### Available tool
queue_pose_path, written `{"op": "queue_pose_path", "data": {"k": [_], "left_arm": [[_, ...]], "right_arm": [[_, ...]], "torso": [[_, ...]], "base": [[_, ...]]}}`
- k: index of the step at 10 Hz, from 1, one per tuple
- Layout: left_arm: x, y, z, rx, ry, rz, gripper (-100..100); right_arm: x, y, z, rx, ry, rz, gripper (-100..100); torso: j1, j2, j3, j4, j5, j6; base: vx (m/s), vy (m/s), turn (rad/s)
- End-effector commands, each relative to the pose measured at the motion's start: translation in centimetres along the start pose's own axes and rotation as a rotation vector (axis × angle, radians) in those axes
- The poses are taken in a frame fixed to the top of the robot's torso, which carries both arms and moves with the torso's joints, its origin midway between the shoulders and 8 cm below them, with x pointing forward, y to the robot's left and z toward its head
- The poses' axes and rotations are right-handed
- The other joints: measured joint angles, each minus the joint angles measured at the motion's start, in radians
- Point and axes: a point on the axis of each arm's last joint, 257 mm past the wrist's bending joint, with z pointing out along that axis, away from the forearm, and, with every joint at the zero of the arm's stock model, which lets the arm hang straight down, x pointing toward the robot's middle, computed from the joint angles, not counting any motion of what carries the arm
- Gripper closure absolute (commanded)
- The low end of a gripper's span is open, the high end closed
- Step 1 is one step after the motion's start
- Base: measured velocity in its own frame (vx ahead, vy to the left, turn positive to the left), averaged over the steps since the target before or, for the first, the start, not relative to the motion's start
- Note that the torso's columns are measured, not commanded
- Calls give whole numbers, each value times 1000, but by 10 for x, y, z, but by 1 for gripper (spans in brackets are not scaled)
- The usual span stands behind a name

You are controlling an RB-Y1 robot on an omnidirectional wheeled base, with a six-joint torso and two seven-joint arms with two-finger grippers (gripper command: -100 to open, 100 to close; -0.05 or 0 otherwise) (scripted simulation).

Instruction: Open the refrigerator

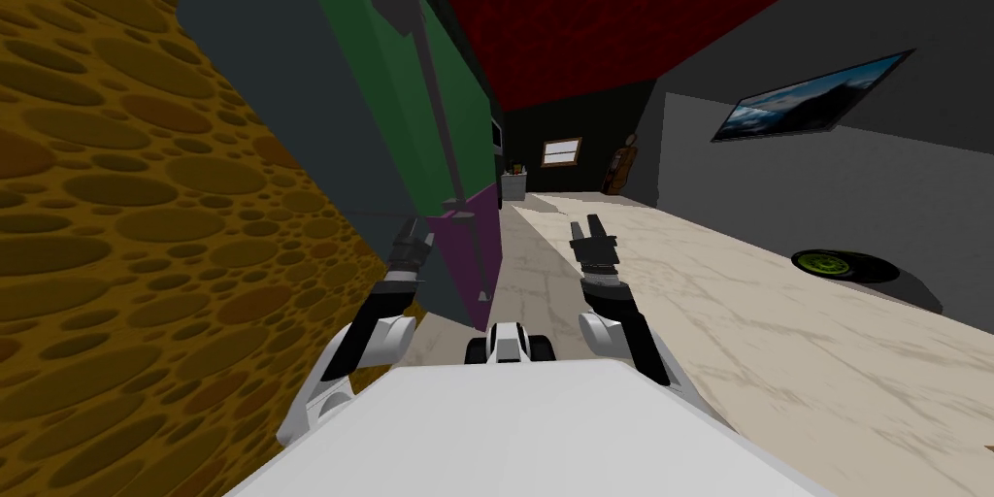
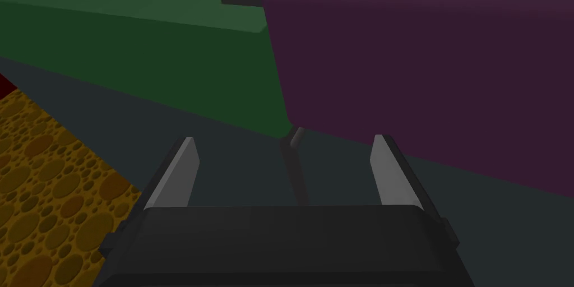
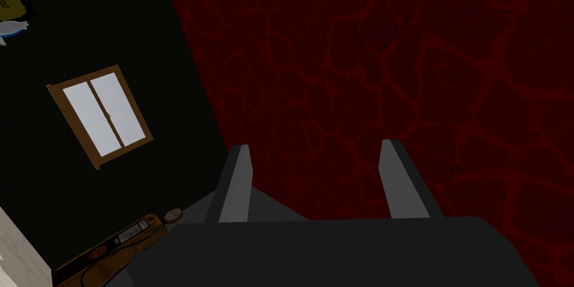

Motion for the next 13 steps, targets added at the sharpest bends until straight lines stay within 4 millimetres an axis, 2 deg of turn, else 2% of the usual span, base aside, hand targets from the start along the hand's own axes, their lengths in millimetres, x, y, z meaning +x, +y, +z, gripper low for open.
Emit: {"op": "queue_pose_path", "data": {"k": [1, 13], "left_arm": [[-3, 19, 0, -77, -7, -13, -100], [-8, 58, -2, -258, -11, -21, -100]], "right_arm": [[0, 0, 0, 0, 0, 0, 0], [0, 0, 0, 0, 0, 0, 0]], "torso": [[-1, -3, -2, -1, 0, 2], [1, -18, -11, -8, 2, 5]], "base": [[-1, -29, -49], [4, -21, -30]]}}
